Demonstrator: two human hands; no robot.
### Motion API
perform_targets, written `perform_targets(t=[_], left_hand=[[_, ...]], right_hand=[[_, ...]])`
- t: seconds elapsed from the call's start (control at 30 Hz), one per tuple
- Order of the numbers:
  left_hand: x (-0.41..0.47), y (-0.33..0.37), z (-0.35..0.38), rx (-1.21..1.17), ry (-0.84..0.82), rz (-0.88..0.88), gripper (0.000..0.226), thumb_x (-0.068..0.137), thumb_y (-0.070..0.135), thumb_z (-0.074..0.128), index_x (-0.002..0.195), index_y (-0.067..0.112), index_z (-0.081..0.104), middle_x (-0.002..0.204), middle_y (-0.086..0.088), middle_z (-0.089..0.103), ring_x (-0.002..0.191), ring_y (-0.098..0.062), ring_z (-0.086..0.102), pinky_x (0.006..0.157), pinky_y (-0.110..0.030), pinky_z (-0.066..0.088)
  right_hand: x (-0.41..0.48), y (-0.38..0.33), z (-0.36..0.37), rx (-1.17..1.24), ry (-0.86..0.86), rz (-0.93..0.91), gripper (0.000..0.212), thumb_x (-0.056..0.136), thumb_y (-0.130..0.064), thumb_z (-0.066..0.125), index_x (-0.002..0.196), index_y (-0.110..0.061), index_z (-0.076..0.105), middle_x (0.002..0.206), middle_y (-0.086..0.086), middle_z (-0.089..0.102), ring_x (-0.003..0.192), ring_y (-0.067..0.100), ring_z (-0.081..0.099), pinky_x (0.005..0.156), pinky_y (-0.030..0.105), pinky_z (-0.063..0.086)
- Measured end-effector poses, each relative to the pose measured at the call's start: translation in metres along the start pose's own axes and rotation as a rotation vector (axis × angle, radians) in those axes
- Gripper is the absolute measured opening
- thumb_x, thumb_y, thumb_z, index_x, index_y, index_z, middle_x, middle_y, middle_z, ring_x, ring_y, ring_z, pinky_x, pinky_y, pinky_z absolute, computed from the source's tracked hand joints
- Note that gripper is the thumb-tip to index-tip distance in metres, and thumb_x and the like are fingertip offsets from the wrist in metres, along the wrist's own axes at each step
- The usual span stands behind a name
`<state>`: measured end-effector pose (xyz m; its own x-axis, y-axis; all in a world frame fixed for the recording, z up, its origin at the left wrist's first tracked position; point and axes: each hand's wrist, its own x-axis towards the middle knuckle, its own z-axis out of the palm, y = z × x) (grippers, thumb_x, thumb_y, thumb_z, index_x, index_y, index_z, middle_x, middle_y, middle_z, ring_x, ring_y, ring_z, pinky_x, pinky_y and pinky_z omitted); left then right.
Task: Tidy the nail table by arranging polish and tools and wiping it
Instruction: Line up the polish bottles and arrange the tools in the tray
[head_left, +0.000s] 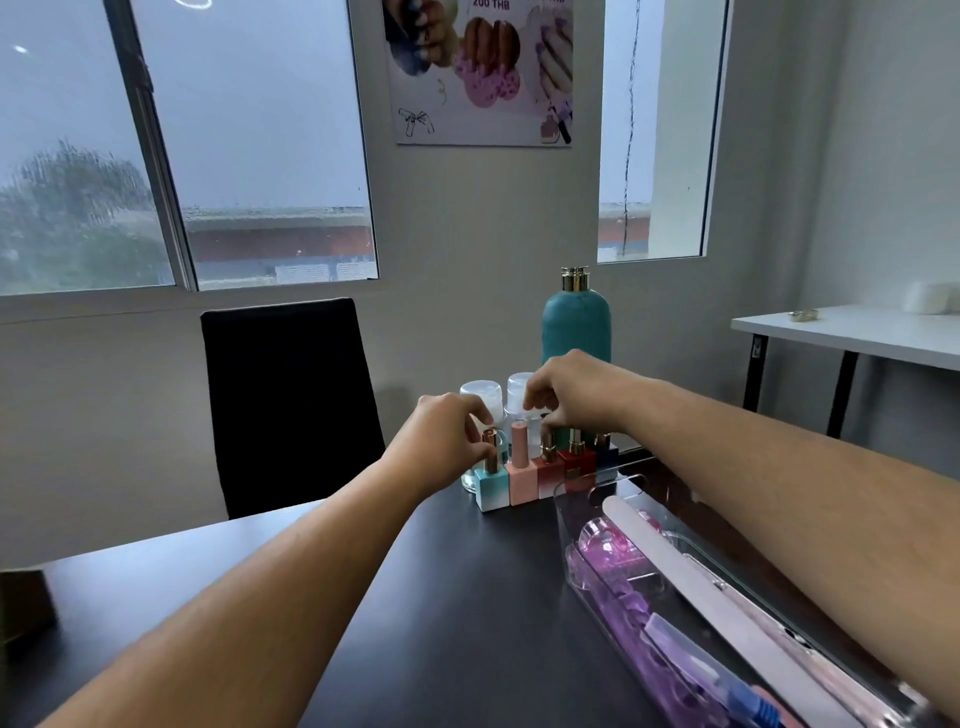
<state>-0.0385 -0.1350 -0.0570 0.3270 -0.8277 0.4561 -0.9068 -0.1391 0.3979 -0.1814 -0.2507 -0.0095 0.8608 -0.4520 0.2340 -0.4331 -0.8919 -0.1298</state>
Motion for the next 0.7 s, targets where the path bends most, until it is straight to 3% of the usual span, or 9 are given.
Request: perform_targets(t=[0.17,0.27,0.4,0.57,0.63,0.7], left_hand=[[-0.010,0.000,-0.015,0.017,0.104,-0.010,0.021,0.073,0.023,0.075,0.090,0.019,0.065,0.073,0.007,0.064,0.070,-0.008,0.058,0.068,-0.018,0.045],[-0.033,0.013,-0.025,-0.059,0.149,-0.028,0.015,0.073,0.023,0.076,0.079,0.024,0.062,0.075,0.004,0.067,0.070,-0.009,0.062,0.065,-0.010,0.042],[-0.088,0.043,-0.025,-0.211,0.101,-0.032,0.018,0.073,0.028,0.076,0.077,0.032,0.060,0.078,0.009,0.065,0.072,-0.004,0.064,0.059,-0.003,0.042],[-0.134,0.079,-0.007,-0.431,-0.043,-0.100,0.026,0.076,0.047,0.069,0.096,0.047,0.052,0.100,0.019,0.054,0.069,0.012,0.061,0.050,0.001,0.039],[-0.140,0.088,0.002,-0.442,-0.082,-0.128,0.033,0.075,0.055,0.065,0.103,0.052,0.047,0.107,0.019,0.050,0.067,0.015,0.060,0.047,0.001,0.039],[-0.143,0.092,0.010,-0.475,-0.117,-0.129,0.034,0.072,0.057,0.067,0.100,0.054,0.048,0.110,0.018,0.053,0.068,0.016,0.061,0.047,0.002,0.039]], right_hand=[[-0.024,0.005,-0.029,0.076,0.090,0.024,0.026,0.081,-0.019,0.073,0.107,-0.017,0.069,0.101,-0.004,0.070,0.084,0.003,0.060,0.079,0.014,0.045],[-0.058,0.004,-0.045,0.210,0.178,0.059,0.022,0.079,-0.022,0.075,0.100,-0.024,0.070,0.089,-0.014,0.067,0.079,-0.007,0.061,0.072,0.010,0.046],[-0.124,0.008,-0.047,0.312,0.249,0.156,0.020,0.078,-0.032,0.075,0.096,-0.035,0.067,0.095,-0.012,0.069,0.086,0.000,0.064,0.076,0.020,0.051],[-0.179,0.017,-0.028,0.145,0.120,0.430,0.043,0.079,-0.039,0.072,0.118,-0.027,0.061,0.123,0.000,0.062,0.104,0.014,0.058,0.090,0.026,0.044],[-0.190,0.018,-0.024,0.116,0.048,0.549,0.046,0.078,-0.037,0.072,0.121,-0.022,0.061,0.123,0.003,0.062,0.109,0.019,0.058,0.093,0.028,0.046],[-0.195,0.018,-0.020,0.109,0.042,0.628,0.035,0.077,-0.032,0.074,0.109,-0.020,0.067,0.113,0.004,0.067,0.103,0.021,0.061,0.096,0.035,0.046]])
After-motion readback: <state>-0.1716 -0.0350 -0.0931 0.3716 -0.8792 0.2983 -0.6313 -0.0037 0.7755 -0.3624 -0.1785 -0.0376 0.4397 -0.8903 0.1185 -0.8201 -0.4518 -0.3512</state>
